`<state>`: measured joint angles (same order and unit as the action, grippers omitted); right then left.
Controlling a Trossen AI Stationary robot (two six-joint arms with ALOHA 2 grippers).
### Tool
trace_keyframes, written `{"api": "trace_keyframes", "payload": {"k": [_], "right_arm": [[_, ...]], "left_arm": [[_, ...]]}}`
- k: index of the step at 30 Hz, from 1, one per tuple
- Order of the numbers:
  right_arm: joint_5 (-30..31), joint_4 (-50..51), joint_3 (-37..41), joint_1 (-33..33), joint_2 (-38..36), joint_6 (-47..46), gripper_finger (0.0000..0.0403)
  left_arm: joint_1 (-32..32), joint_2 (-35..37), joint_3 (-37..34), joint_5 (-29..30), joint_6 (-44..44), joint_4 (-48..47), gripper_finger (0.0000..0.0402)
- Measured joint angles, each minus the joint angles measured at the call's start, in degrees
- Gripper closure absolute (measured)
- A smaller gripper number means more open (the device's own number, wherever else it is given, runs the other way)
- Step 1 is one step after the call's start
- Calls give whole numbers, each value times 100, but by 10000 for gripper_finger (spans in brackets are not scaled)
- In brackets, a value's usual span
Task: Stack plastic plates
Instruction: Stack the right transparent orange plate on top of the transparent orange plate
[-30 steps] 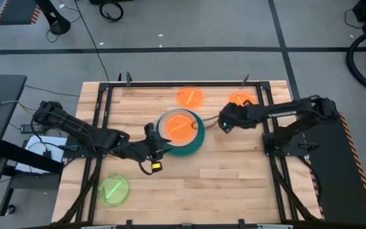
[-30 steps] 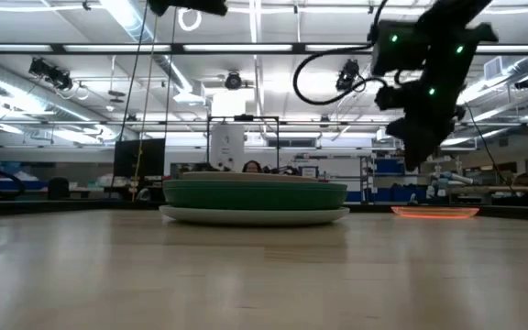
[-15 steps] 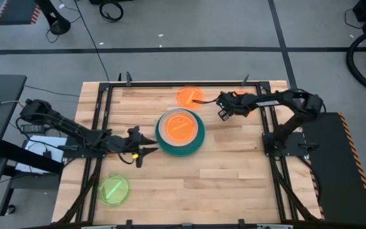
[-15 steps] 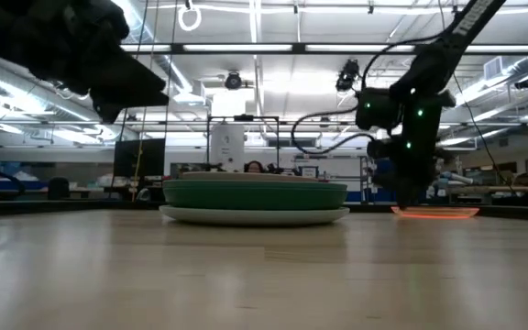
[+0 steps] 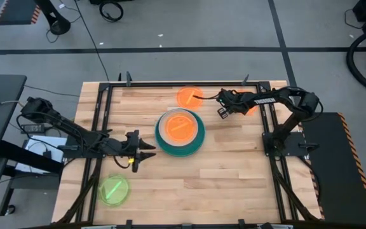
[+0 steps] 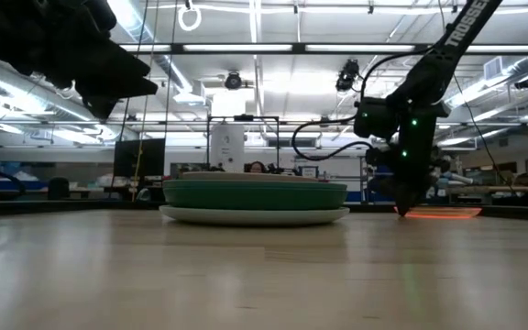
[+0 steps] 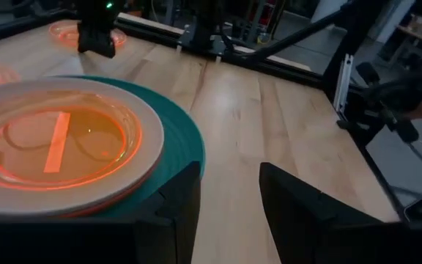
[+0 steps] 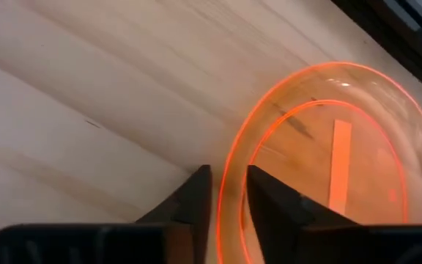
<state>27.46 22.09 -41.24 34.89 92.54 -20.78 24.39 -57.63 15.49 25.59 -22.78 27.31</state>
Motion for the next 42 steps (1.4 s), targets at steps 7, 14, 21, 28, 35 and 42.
{"api": "trace_keyframes", "payload": {"k": [7,14,21,28,35,42], "right_arm": [[-251,-3,-15,154,13,49,384],[-177,1058,-564,-361,-559,344,396],[-585,895,-1040,-2337,-1238,1405,398],[-791,-904,-1078,-3979,-785,3456,399],[-927,-1325,-1986,-4023,551,4607,400],[-818,-1114,-2537,-3973,1385,5136,398]], "left_arm": [[-151,0,0,-326,110,-15,253],[-884,542,4,-781,429,-438,253],[-2060,1091,122,-803,373,-1597,253],[-3551,880,630,-1615,1122,-2326,253],[-4862,827,645,-2804,1440,-1817,253],[-5317,819,645,-3185,1651,-1774,253]]}}
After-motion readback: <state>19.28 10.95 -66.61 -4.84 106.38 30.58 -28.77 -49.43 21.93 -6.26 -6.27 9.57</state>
